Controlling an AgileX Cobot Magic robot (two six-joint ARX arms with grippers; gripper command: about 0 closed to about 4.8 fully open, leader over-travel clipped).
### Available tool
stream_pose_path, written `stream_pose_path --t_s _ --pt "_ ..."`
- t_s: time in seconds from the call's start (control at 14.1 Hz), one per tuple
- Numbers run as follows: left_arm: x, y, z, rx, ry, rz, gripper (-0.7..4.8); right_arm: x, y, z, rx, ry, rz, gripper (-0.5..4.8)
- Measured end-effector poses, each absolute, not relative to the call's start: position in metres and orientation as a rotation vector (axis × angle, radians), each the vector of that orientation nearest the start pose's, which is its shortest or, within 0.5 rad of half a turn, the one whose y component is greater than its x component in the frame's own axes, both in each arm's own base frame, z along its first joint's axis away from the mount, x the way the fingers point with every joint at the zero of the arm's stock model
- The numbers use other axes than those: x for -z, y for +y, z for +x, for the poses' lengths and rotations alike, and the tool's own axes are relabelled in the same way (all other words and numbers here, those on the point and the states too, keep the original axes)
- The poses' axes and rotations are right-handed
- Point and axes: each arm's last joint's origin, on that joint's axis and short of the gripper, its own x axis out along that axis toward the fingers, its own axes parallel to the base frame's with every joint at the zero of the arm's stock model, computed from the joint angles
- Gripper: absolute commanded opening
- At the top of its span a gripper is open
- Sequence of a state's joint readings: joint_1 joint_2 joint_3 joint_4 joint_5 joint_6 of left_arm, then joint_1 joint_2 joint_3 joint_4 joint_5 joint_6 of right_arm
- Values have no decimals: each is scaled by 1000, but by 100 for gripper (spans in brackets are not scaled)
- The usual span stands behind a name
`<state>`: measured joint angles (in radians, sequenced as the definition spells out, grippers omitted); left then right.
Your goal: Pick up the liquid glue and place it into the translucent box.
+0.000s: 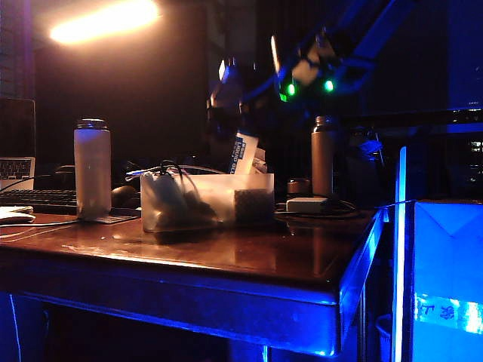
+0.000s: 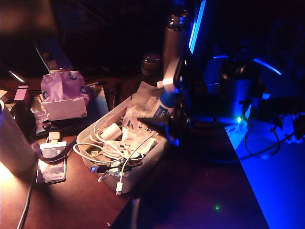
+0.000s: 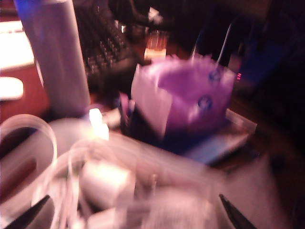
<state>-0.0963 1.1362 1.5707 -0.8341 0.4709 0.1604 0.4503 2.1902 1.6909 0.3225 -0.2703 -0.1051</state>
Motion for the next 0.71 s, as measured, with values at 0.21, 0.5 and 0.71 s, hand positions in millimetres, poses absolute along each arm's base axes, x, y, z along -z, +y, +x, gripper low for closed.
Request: stream_pose_path --t_s 0.21,0.5,0.71 --pt "-464 -32 190 590 351 79 -5 -277 237 460 -752 24 -106 436" --pt "-464 -32 190 590 351 79 -5 -306 241 460 -756 -54 -99 436" --pt "-464 -32 190 590 351 79 -5 -306 240 460 -753 -43 -101 436"
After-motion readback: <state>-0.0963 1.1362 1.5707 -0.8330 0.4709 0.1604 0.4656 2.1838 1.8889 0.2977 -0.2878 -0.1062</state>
